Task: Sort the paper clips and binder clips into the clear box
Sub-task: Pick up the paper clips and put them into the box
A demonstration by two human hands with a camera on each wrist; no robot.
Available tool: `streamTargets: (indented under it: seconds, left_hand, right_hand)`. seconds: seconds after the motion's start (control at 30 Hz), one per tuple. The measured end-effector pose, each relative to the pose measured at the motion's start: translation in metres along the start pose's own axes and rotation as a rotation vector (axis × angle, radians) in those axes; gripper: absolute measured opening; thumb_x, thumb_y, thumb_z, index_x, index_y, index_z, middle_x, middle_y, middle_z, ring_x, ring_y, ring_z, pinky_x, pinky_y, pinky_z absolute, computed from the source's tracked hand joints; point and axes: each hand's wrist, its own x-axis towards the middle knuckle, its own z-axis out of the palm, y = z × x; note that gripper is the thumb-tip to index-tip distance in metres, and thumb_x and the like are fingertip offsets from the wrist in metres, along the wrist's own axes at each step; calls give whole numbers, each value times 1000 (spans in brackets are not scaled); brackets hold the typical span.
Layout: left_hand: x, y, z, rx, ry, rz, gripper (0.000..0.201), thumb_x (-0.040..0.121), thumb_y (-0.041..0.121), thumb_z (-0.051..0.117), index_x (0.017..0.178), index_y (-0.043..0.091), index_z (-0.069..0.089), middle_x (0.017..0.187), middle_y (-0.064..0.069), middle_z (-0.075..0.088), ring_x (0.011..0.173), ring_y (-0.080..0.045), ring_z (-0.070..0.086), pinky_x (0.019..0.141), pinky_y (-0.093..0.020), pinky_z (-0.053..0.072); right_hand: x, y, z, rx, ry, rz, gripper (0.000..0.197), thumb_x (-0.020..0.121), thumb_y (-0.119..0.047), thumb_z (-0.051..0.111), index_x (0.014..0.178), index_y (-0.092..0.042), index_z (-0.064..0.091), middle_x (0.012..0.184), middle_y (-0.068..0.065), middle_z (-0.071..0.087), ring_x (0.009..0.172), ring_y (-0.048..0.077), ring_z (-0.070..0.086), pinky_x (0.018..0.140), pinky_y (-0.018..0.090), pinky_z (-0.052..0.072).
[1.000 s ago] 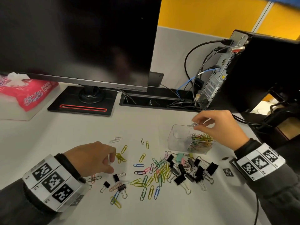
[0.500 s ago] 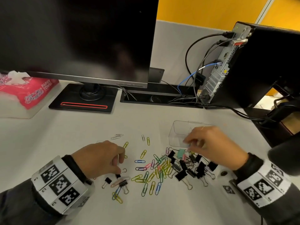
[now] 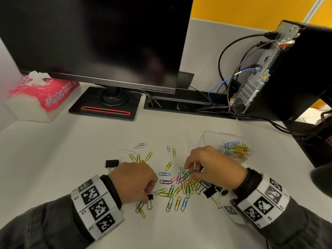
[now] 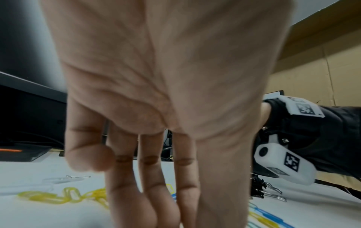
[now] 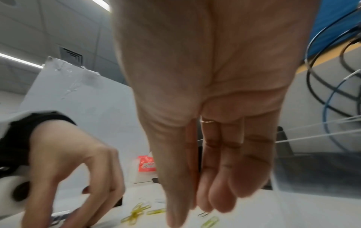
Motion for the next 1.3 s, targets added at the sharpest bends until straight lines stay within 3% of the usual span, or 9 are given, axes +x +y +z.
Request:
streamTargets:
  seconds: [0.17, 0.33, 0.47, 0.57, 0.67, 0.8, 0.9, 1.13, 1.3]
  left_hand:
    - [2, 1, 1, -3, 49, 51, 8, 85, 30, 59, 91, 25, 61, 89, 14, 47, 82, -7, 47, 54, -17, 27]
    - [4, 0, 4, -48, -5, 129, 27, 84, 21, 61, 108, 33, 56, 99, 14, 44, 83, -4, 43, 52, -14, 23]
    - [6, 1, 7, -34, -7, 129, 26, 84, 21, 64, 107, 33, 59, 107, 11, 47, 79, -3, 39, 52, -14, 21]
    - [7, 1, 7, -19, 0, 143, 24, 84, 27, 65, 107, 31, 59, 98, 15, 42, 79, -2, 37, 51, -14, 20]
    - [8, 2, 5, -17, 11, 173, 23, 85, 38, 63, 106, 31, 59, 93, 17, 42, 76, 0, 37, 52, -13, 20]
    - [6, 2, -1, -35, 36, 192, 22, 85, 44, 61, 103, 32, 59, 82, 17, 41, 72, 0, 40, 53, -13, 23]
    - [4, 1, -7, -72, 53, 190, 20, 85, 44, 61, 99, 31, 55, 85, 18, 47, 75, 1, 43, 57, -11, 29]
    - [-2, -14, -25, -98, 65, 47, 21, 82, 46, 65, 89, 33, 50, 84, 17, 60, 84, -2, 58, 74, -26, 49]
    - [-6, -42, -36, -85, 57, -132, 21, 80, 34, 70, 84, 32, 50, 79, 16, 57, 76, -2, 56, 62, -19, 43]
  right_hand:
    - [2, 14, -2, -37, 3, 112, 25, 84, -14, 67, 108, -22, 69, 92, -11, 55, 77, 0, 47, 67, 8, 38]
    - [3, 15, 9, -74, -70, 148, 38, 82, -11, 68, 117, -25, 64, 104, -5, 55, 84, 5, 44, 75, 20, 42]
    - [0, 17, 15, -66, -91, 133, 25, 79, -12, 70, 101, -22, 68, 102, -4, 56, 82, 8, 48, 70, 19, 44]
    - [-2, 21, 16, -35, -76, 119, 15, 76, -12, 72, 88, -19, 67, 96, -5, 53, 72, 1, 47, 61, 11, 38]
    - [-6, 26, 14, 20, -29, 129, 18, 75, -8, 72, 89, -19, 66, 91, -4, 56, 66, -2, 48, 60, 10, 41]
    - [-19, 31, 12, 41, 2, 168, 30, 72, -26, 79, 99, -25, 65, 91, -8, 56, 71, 4, 53, 65, 16, 45]
    - [-27, 35, 15, 13, -20, 197, 42, 70, -38, 79, 108, -28, 63, 96, -9, 54, 70, -2, 46, 61, 13, 36]
    - [-33, 42, 16, 21, -9, 236, 33, 68, -35, 81, 94, -24, 64, 95, -8, 51, 75, 5, 49, 61, 15, 38]
    - [-35, 42, 16, 25, -8, 228, 29, 69, -37, 80, 88, -26, 61, 88, -17, 48, 72, 4, 50, 61, 17, 38]
